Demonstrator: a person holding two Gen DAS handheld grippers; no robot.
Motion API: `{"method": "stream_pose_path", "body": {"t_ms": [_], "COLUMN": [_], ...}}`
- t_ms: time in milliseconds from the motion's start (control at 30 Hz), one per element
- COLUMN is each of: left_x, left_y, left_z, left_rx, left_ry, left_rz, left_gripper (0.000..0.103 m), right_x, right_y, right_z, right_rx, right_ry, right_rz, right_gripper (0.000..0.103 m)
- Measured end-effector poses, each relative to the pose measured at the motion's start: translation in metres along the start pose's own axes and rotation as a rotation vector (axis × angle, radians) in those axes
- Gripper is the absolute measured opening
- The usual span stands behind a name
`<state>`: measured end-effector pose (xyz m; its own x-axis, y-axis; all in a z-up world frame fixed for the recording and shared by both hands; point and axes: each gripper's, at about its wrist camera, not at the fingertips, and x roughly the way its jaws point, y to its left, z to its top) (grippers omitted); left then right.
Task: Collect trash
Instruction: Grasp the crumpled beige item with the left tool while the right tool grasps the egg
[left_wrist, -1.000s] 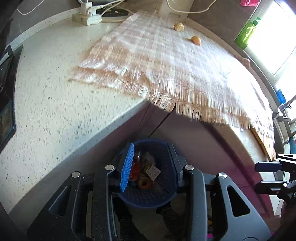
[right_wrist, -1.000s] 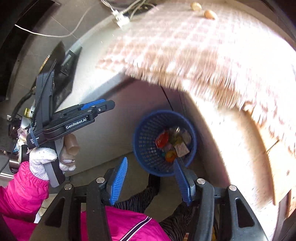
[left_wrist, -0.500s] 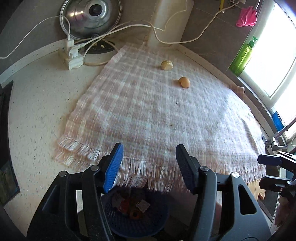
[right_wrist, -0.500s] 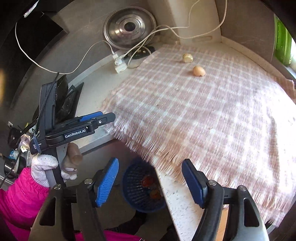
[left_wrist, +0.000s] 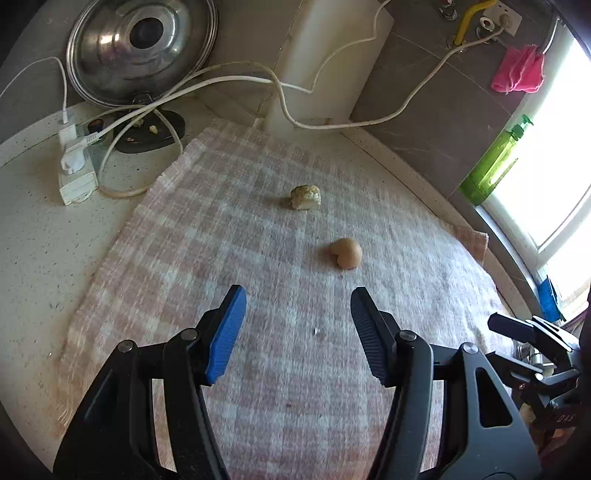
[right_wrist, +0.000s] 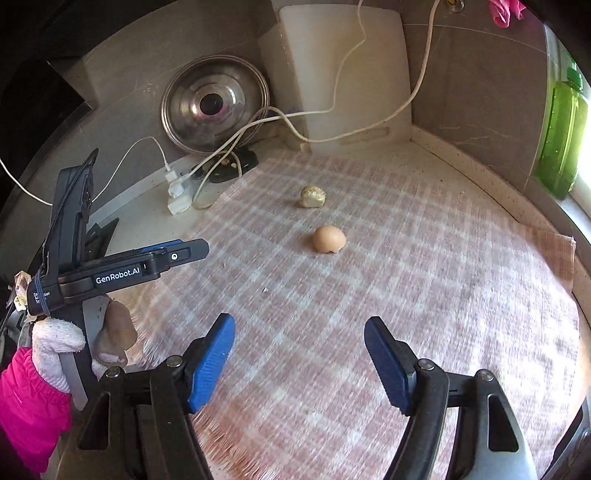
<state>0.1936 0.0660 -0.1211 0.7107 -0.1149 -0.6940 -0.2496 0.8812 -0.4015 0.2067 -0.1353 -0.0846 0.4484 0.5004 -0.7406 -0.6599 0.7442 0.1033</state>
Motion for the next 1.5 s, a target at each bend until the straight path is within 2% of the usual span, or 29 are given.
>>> {"method": "stream_pose_path", "body": {"t_ms": [200,433,767,900,1033,1100,1233,1400,1500], "left_x": [0.039,0.093,0.162,0.174,0.183,0.187,0.193,0.194,0.194], "left_y": [-0.006,-0.010,-0.002,0.002,-0.002,-0.004,-0.001,0.000,0.000], "left_z": [0.034,0.067,0.095,0.101,0.105,0.106,0.109,0.110,0.110], "left_rx": [-0.028,-0.047,-0.106,-0.140,-0.121,-0.116,-0.122,-0.119,-0.112], "left_ry": [0.008,0.054,0.143,0.150,0.157,0.155,0.160,0.153,0.149], "left_rz": [-0.021,-0.025,-0.019,-0.044,-0.042,-0.042,-0.050,-0.061,-0.059], "left_gripper": [0.060,0.060,0.060,0.060,0.060,0.055,0.038,0.038,0.038], "right_x": [0.026,0.060,0.101,0.115,0.126,0.133,0.148,0.161,0.169], "right_y": [-0.016,-0.029,-0.041,-0.043,-0.042,-0.041,-0.038,-0.035,-0.033], "right_z": [0.013,0.027,0.039,0.044,0.051,0.054,0.062,0.064,0.066], "right_rx": [0.006,0.009,0.019,0.024,0.013,0.005,-0.003,-0.017,-0.029], "right_ry": [0.006,0.015,0.035,0.048,0.052,0.057,0.070,0.080,0.097], "right_rz": [0.018,0.056,0.100,0.111,0.112,0.106,0.106,0.095,0.084], "right_gripper": [0.075,0.074,0.067,0.065,0.064,0.064,0.062,0.062,0.056]}}
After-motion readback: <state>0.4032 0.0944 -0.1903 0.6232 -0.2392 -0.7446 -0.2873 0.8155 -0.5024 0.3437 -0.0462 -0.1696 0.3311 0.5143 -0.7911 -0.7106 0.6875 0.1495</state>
